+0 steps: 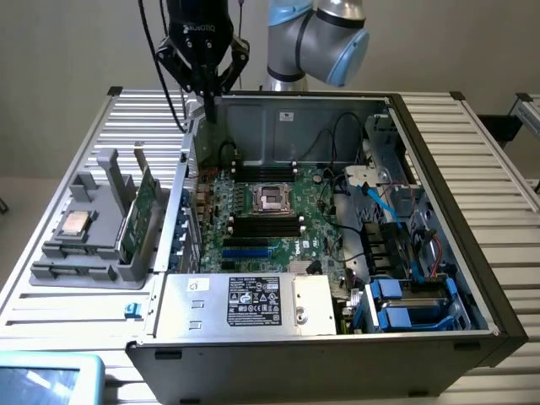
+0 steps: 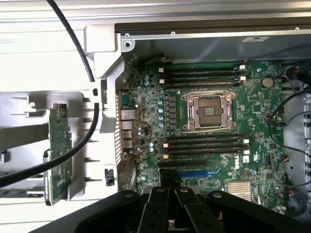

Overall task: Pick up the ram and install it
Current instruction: 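Reach for the ram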

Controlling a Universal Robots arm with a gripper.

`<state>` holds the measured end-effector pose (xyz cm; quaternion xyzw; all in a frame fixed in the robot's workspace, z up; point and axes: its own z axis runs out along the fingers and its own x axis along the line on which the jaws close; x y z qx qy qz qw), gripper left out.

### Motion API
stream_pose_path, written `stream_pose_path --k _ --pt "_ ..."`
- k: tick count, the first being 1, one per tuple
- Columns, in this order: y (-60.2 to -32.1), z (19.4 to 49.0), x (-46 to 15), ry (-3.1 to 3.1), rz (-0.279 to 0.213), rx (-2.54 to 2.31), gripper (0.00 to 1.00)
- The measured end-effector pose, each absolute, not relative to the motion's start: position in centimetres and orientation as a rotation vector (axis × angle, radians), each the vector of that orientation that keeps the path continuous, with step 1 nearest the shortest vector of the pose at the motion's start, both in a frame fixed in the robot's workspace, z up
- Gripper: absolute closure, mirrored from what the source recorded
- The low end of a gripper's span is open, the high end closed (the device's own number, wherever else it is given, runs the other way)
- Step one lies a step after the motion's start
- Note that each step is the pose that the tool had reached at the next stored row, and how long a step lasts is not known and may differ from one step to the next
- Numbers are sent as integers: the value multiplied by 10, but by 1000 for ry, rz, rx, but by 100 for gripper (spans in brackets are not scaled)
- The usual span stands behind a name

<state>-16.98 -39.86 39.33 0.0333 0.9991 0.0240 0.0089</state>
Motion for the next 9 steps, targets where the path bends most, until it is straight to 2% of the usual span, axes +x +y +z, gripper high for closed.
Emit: stream_pose_path --k 6,9 --pt "-398 394 -195 3130 75 103 91" --pt "-397 394 -207 3135 75 103 86"
